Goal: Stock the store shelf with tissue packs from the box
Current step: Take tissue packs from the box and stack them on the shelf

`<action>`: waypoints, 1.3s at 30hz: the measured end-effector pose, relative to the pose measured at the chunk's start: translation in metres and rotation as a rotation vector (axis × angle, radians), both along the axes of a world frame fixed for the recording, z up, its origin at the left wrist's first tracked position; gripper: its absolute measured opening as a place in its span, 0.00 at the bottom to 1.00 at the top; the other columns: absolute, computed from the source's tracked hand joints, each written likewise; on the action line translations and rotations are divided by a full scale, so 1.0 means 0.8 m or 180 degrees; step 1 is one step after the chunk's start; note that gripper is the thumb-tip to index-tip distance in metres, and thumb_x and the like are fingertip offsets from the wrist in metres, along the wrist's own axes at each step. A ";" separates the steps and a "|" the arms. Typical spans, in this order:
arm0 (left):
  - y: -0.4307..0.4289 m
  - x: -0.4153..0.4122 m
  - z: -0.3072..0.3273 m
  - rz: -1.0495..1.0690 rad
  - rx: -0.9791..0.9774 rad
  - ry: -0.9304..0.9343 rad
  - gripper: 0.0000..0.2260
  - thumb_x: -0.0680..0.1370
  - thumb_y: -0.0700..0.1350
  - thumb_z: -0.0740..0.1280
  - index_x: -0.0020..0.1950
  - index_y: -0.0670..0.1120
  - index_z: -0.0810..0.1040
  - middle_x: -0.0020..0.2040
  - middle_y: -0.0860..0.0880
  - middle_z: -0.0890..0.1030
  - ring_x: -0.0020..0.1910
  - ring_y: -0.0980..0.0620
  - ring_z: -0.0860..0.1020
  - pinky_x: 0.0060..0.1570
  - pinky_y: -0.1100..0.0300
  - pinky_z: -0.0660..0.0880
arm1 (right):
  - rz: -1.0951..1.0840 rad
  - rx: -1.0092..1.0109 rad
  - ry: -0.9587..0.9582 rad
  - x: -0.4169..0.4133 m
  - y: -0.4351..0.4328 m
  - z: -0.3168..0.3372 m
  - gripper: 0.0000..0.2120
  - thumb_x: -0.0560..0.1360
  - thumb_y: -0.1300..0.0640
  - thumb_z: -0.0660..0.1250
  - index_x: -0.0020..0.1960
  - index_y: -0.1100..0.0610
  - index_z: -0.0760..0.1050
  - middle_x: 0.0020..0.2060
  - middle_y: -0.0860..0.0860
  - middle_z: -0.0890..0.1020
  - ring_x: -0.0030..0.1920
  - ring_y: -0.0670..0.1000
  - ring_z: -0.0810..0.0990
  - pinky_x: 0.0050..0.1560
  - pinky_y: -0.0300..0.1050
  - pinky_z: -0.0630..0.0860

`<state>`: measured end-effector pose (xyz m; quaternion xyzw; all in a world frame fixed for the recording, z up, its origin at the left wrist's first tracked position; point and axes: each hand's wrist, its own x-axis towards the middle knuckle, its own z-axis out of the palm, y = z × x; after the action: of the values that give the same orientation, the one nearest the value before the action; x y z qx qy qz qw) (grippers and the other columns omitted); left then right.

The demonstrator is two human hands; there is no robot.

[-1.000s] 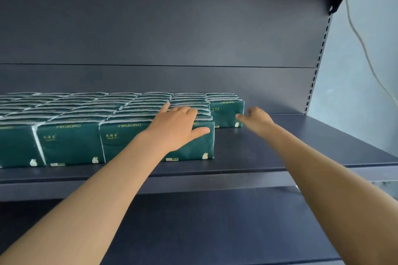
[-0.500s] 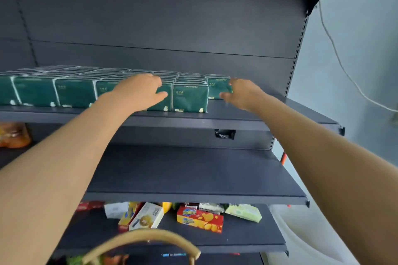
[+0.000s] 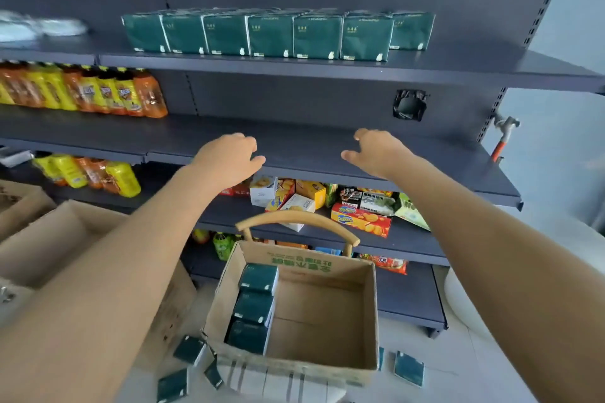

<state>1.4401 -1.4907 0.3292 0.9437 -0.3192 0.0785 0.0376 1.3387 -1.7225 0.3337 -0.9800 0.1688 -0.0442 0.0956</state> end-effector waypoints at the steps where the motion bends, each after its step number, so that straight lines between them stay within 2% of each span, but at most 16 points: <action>1: 0.010 -0.002 -0.021 0.0063 0.0033 0.0034 0.16 0.81 0.52 0.57 0.62 0.43 0.74 0.58 0.45 0.75 0.55 0.45 0.75 0.49 0.53 0.72 | -0.0002 0.0016 0.0094 -0.001 0.012 -0.021 0.25 0.79 0.46 0.59 0.69 0.61 0.65 0.63 0.60 0.73 0.64 0.61 0.70 0.61 0.54 0.71; 3: 0.028 0.001 -0.062 0.0101 0.0121 0.0135 0.16 0.80 0.51 0.57 0.61 0.43 0.74 0.58 0.44 0.76 0.56 0.45 0.75 0.49 0.52 0.72 | 0.0001 -0.0031 0.0338 0.001 0.034 -0.062 0.24 0.79 0.46 0.58 0.69 0.60 0.65 0.63 0.59 0.73 0.64 0.59 0.70 0.60 0.54 0.71; 7: 0.055 0.030 -0.143 -0.0010 0.0327 0.0502 0.16 0.80 0.52 0.57 0.62 0.44 0.73 0.57 0.46 0.76 0.56 0.47 0.75 0.51 0.50 0.75 | 0.0026 -0.0042 0.0901 0.019 0.070 -0.142 0.22 0.79 0.47 0.57 0.67 0.60 0.66 0.59 0.57 0.76 0.59 0.58 0.74 0.47 0.47 0.69; 9: 0.064 0.050 -0.180 -0.0150 0.0311 0.0622 0.15 0.80 0.51 0.57 0.62 0.44 0.73 0.56 0.46 0.76 0.55 0.47 0.75 0.50 0.51 0.75 | -0.0026 0.0013 0.1143 0.032 0.090 -0.182 0.24 0.79 0.46 0.57 0.69 0.60 0.64 0.59 0.57 0.75 0.59 0.57 0.74 0.50 0.48 0.71; 12: 0.078 0.078 -0.235 -0.0352 0.0432 0.0827 0.16 0.81 0.51 0.55 0.62 0.43 0.72 0.58 0.45 0.75 0.56 0.46 0.75 0.48 0.53 0.73 | -0.0190 0.0262 0.1500 0.049 0.124 -0.243 0.23 0.80 0.48 0.57 0.70 0.59 0.64 0.64 0.58 0.72 0.64 0.58 0.71 0.61 0.52 0.70; 15: 0.091 0.100 -0.290 -0.0516 0.0663 0.1141 0.15 0.81 0.51 0.55 0.60 0.43 0.72 0.59 0.46 0.75 0.56 0.46 0.75 0.48 0.53 0.72 | -0.0400 0.0554 0.1793 0.060 0.155 -0.305 0.21 0.79 0.48 0.58 0.67 0.59 0.70 0.63 0.58 0.74 0.62 0.59 0.73 0.60 0.52 0.71; 20: 0.103 0.119 -0.374 -0.0605 0.0849 0.1470 0.15 0.81 0.50 0.55 0.60 0.42 0.72 0.59 0.45 0.76 0.56 0.46 0.74 0.49 0.54 0.72 | -0.0573 0.0949 0.2145 0.078 0.191 -0.390 0.23 0.79 0.47 0.57 0.69 0.58 0.67 0.66 0.57 0.71 0.66 0.59 0.69 0.64 0.52 0.67; 28: 0.094 0.114 -0.491 -0.0350 0.0555 0.2299 0.16 0.81 0.48 0.58 0.63 0.41 0.72 0.62 0.44 0.75 0.59 0.47 0.75 0.56 0.57 0.70 | -0.0402 0.1152 0.2475 0.091 0.215 -0.492 0.21 0.79 0.49 0.58 0.68 0.58 0.65 0.64 0.56 0.73 0.65 0.56 0.69 0.62 0.51 0.69; 32: 0.071 0.118 -0.555 0.0274 0.0138 0.2889 0.17 0.79 0.48 0.63 0.63 0.39 0.73 0.62 0.43 0.77 0.60 0.45 0.75 0.63 0.53 0.68 | -0.0261 0.1218 0.2709 0.095 0.210 -0.552 0.19 0.79 0.50 0.58 0.66 0.59 0.66 0.63 0.56 0.74 0.64 0.56 0.69 0.61 0.49 0.68; 35: 0.050 0.122 -0.593 0.1044 -0.0488 0.3339 0.17 0.78 0.48 0.65 0.60 0.36 0.74 0.58 0.41 0.79 0.57 0.44 0.77 0.56 0.54 0.73 | -0.0280 0.1302 0.2893 0.099 0.204 -0.591 0.21 0.79 0.49 0.58 0.67 0.59 0.66 0.64 0.56 0.73 0.65 0.56 0.68 0.62 0.50 0.67; 37: 0.037 0.126 -0.616 0.1787 -0.1123 0.3675 0.12 0.78 0.47 0.66 0.47 0.37 0.76 0.45 0.41 0.79 0.45 0.44 0.77 0.48 0.56 0.71 | -0.0342 0.1402 0.2894 0.098 0.199 -0.613 0.21 0.79 0.50 0.59 0.69 0.58 0.64 0.65 0.56 0.72 0.66 0.56 0.68 0.62 0.50 0.68; 38: 0.032 0.129 -0.620 0.2229 -0.1568 0.3901 0.12 0.77 0.46 0.67 0.38 0.40 0.73 0.38 0.43 0.76 0.38 0.46 0.74 0.44 0.57 0.69 | -0.0402 0.1480 0.2871 0.096 0.198 -0.617 0.22 0.79 0.50 0.59 0.70 0.58 0.63 0.65 0.56 0.72 0.66 0.56 0.68 0.62 0.50 0.68; 39: 0.028 0.132 -0.628 0.2673 -0.2031 0.4137 0.14 0.77 0.46 0.67 0.35 0.43 0.70 0.35 0.46 0.73 0.35 0.48 0.72 0.42 0.57 0.68 | -0.0460 0.1574 0.2848 0.093 0.197 -0.623 0.22 0.79 0.51 0.59 0.71 0.57 0.62 0.66 0.56 0.71 0.67 0.56 0.67 0.63 0.50 0.69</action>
<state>1.5457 -1.4682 -0.1732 0.7856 0.1816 -0.3872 0.4471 1.4127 -1.5650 -0.1644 -0.8369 0.2658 0.4141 0.2396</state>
